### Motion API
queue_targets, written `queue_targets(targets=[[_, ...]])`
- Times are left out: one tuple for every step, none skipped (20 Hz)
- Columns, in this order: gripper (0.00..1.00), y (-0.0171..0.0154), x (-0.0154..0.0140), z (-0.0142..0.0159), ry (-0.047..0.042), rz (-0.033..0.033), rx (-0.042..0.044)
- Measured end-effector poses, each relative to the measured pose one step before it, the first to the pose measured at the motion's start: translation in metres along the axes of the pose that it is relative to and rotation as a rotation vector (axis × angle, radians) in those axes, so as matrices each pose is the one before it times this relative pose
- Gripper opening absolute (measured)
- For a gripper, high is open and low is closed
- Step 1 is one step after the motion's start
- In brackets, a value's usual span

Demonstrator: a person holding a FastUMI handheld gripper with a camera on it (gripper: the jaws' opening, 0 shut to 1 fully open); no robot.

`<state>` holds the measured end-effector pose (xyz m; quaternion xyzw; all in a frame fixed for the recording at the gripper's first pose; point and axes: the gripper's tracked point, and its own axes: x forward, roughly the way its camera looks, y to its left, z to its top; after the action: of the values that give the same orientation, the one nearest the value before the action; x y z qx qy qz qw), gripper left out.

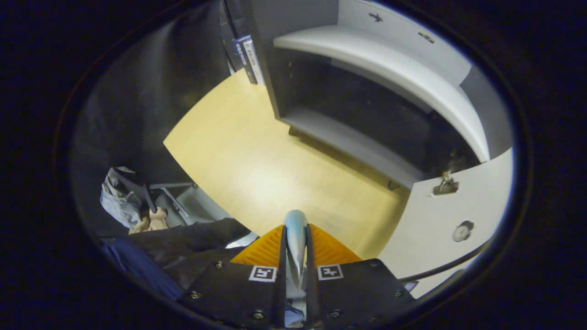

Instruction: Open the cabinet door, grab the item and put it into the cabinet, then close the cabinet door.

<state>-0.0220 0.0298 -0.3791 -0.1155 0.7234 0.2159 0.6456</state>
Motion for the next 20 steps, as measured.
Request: queue_targets(targets=[[0.18,-0.00329,-0.01443,0.01325,-0.02683,0.00645,0.01083],[0.18,-0.00149,-0.01322,0.0116,-0.02486,0.00609,0.01321],[0.18,-0.00063,-0.01346,0.01284,-0.02508,0.00993,0.01337],[0.18,0.00223,-0.01276,0.01193,-0.01736,0.0161,0.01152],[0.18,0.00056,-0.01108,0.01352,-0.01476,0.01399,0.01969],[0.18,-0.00205,-0.00683,0.01036,-0.01075,0.00323,0.01856],[0.18,-0.00381,-0.0055,0.0124,-0.01053,-0.00216,0.01666],[0.18,-0.00526,-0.00259,0.01322,-0.01148,-0.00537,0.02059],[0.18,-0.00517,-0.00253,0.01486,-0.01153,-0.00521,0.03082],[0.18,-0.00382,-0.00278,0.01161,-0.01354,-0.00269,0.02676],[0.18,-0.00612,-0.00175,0.01346,-0.01356,-0.00806,0.03198],[0.18,-0.00917,-0.00109,0.00973,-0.01166,-0.00815,0.02774],[0.18,-0.00945,-0.00156,0.01106,-0.00542,-0.0124,0.01982],[0.18,-0.01158,0.00204,0.00873,-0.00284,-0.021,0.02174],[0.18,-0.00934,0.00291,0.00843,-0.00005,-0.01282,0.02774],[0.18,-0.00759,0.00466,0.00623,0.00585,-0.00372,0.03891],[0.18,-0.0063,0.00527,0.00539,0.01353,-0.00496,0.02958],[0.18,-0.00941,0.00752,0.00471,0.01693,-0.01315,0.01819],[0.18,-0.00879,0.00654,0.00425,0.01641,-0.01886,0.01213],[0.18,-0.00647,0.00773,0.00332,0.0125,-0.01678,0.00952]])
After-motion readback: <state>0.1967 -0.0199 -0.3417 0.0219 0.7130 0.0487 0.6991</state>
